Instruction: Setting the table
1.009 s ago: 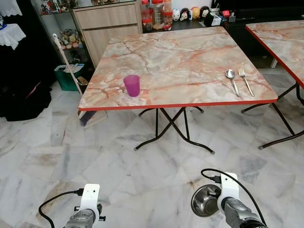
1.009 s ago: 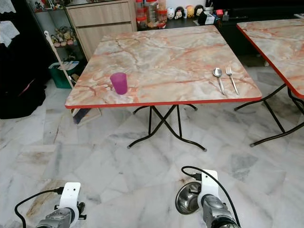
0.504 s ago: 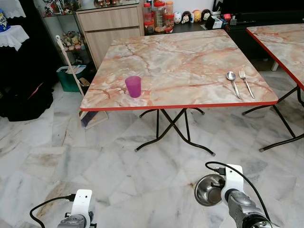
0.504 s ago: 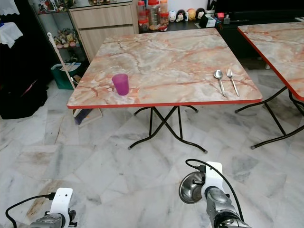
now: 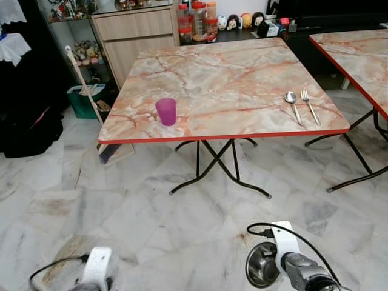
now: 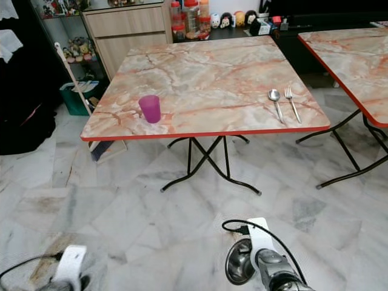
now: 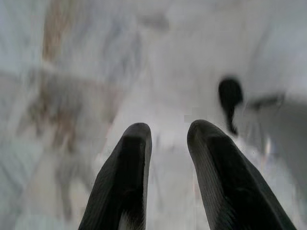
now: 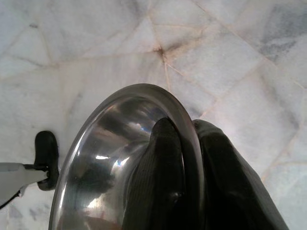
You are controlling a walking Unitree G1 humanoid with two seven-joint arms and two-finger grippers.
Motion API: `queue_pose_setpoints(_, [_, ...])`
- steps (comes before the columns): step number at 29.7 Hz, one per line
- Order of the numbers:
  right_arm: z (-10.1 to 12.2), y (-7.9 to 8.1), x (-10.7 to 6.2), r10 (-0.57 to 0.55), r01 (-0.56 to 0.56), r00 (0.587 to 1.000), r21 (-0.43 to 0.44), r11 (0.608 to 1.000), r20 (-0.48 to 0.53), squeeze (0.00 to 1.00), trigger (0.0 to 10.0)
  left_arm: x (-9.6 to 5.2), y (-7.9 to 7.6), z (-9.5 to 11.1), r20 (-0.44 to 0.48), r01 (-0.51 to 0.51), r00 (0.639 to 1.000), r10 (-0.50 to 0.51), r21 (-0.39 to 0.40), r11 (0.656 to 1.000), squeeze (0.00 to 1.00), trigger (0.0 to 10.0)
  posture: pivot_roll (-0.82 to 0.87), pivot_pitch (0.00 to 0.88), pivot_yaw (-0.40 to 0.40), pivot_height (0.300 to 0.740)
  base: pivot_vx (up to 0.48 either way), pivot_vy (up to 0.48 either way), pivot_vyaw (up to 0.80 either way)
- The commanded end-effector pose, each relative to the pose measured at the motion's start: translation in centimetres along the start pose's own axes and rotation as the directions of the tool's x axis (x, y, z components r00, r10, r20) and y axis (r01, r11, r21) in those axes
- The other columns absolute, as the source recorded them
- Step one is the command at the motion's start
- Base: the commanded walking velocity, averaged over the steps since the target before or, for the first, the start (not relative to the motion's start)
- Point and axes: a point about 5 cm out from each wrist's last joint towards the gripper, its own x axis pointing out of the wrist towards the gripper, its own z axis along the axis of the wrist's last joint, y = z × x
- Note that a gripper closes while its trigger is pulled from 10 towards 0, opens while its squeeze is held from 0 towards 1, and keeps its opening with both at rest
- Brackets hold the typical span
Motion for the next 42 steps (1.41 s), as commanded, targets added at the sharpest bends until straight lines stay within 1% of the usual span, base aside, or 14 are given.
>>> queue_pose_setpoints(1, [0.1, 0.2, 0.0, 0.013, -0.013, 1.0, -0.009, 1.0, -0.003, 0.0, 10.0, -0.5, 1.5, -1.8, -0.033, -0.003, 0.999, 0.003, 0.019, 1.0, 0.0, 10.0, -0.06, 0.0, 0.081, 0.736, 0.0, 0.0, 0.0])
queue_pose_setpoints(6, [0.2, 0.3, 0.0, 0.023, -0.023, 1.0, -0.042, 0.999, -0.003, 0.0, 10.0, -0.9, 2.3, -3.2, -0.049, -0.013, 0.999, 0.014, 0.008, 1.0, 0.0, 10.0, -0.06, 0.0, 0.079, 0.736, 0.0, 0.0, 0.0])
queue_pose_setpoints(13, [-1.6, 1.1, 0.1, 0.03, -0.03, 0.999, -0.024, 0.999, -0.02, 0.0, 10.0, -0.6, 0.5, -3.5, -0.05, 0.008, 0.999, -0.008, 0.013, 1.0, 0.0, 10.0, -0.05, 0.01, 0.079, 0.736, 0.0, 0.0, 0.0])
queue_pose_setpoints(15, [-2.1, 1.3, 0.0, 0.041, -0.042, 0.999, -0.049, 0.998, -0.034, 0.0, 10.0, -0.6, -0.2, -3.9, -0.056, 0.02, 0.998, -0.018, 0.04, 0.999, 0.0, 10.0, -0.03, 0.006, 0.068, 0.736, 0.0, 0.0, 0.0])
queue_pose_setpoints(17, [-2.5, 1.3, 0.0, 0.047, -0.049, 0.998, -0.053, 0.997, -0.035, 0.0, 10.0, -0.8, -0.6, -5.2, -0.054, 0.025, 0.998, -0.023, 0.034, 0.999, 0.0, 10.0, -0.02, 0.0, 0.066, 0.736, 0.0, 0.0, 0.0])
queue_pose_setpoints(19, [-2.6, 1.3, 0.0, 0.047, -0.049, 0.998, -0.05, 0.998, -0.037, 0.0, 10.0, -0.9, -0.7, -5.5, -0.054, 0.025, 0.998, -0.024, 0.023, 0.999, 0.0, 10.0, -0.02, 0.0, 0.066, 0.736, 0.0, 0.0, 0.0])
queue_pose_setpoints(22, [-2.6, 1.1, 0.0, 0.037, -0.038, 0.999, -0.043, 0.998, -0.03, 0.0, 10.0, -1.1, -1.7, -6.7, -0.05, 0.015, 0.999, -0.018, -0.062, 0.998, 0.0, 10.0, -0.05, 0.01, 0.077, 0.736, 0.0, 0.0, 0.0])
queue_pose_setpoints(25, [-2.5, 1.1, 0.0, 0.034, -0.035, 0.999, -0.047, 0.998, -0.029, 0.0, 10.0, -1.3, -2.1, -7.5, -0.065, 0.024, 0.997, -0.027, -0.046, 0.999, 0.0, 10.0, -0.05, 0.014, 0.082, 0.736, 0.0, 0.0, 0.0])
queue_pose_setpoints(28, [-2.5, 0.9, 0.0, 0.025, -0.026, 0.999, -0.034, 0.999, -0.024, 0.0, 10.0, -1.7, -3.1, -8.8, -0.079, 0.061, 0.995, -0.06, 0.016, 0.998, 0.0, 10.0, -0.04, 0.018, 0.075, 0.736, 0.0, 0.0, 0.0])
queue_pose_setpoints(30, [-2.3, 0.9, 0.0, 0.023, -0.023, 1.0, -0.025, 0.999, -0.019, 0.0, 10.0, -2.0, -3.5, -9.5, -0.062, 0.056, 0.996, -0.056, -0.006, 0.998, 0.0, 10.0, -0.03, 0.021, 0.075, 0.736, 0.0, 0.0, 0.0])
queue_pose_setpoints(34, [-1.8, 0.8, 0.0, 0.017, -0.017, 1.0, -0.014, 1.0, 0.005, 0.0, 10.0, -2.1, -3.6, -9.1, 0.005, 0.044, 0.999, -0.044, -0.04, 0.998, 0.0, 10.0, -0.04, 0.021, 0.075, 0.736, 0.0, 0.0, 0.0])
queue_pose_setpoints(35, [-1.3, 0.6, 0.0, 0.002, -0.002, 1.0, 0.004, 1.0, 0.027, 0.0, 10.0, -2.0, -3.4, -8.6, 0.048, 0.026, 0.999, -0.023, -0.062, 0.998, 0.0, 10.0, -0.04, 0.023, 0.076, 0.736, 0.0, 0.0, 0.0])
queue_pose_setpoints(37, [-1.1, 0.5, 0.0, -0.004, 0.004, 0.999, 0.015, 1.0, 0.034, 0.0, 10.0, -2.0, -3.4, -8.4, 0.063, 0.02, 0.998, -0.015, -0.071, 0.997, 0.0, 10.0, -0.04, 0.022, 0.076, 0.736, 0.0, 0.0, 0.0])
queue_pose_setpoints(42, [-0.9, 0.4, 0.0, -0.013, 0.012, 0.999, 0.024, 1.0, 0.044, 0.0, 10.0, -2.0, -3.5, -7.6, 0.125, 0.058, 0.991, -0.047, -0.088, 0.994, 0.0, 10.0, -0.04, 0.012, 0.075, 0.736, 0.0, 0.0, 0.0])
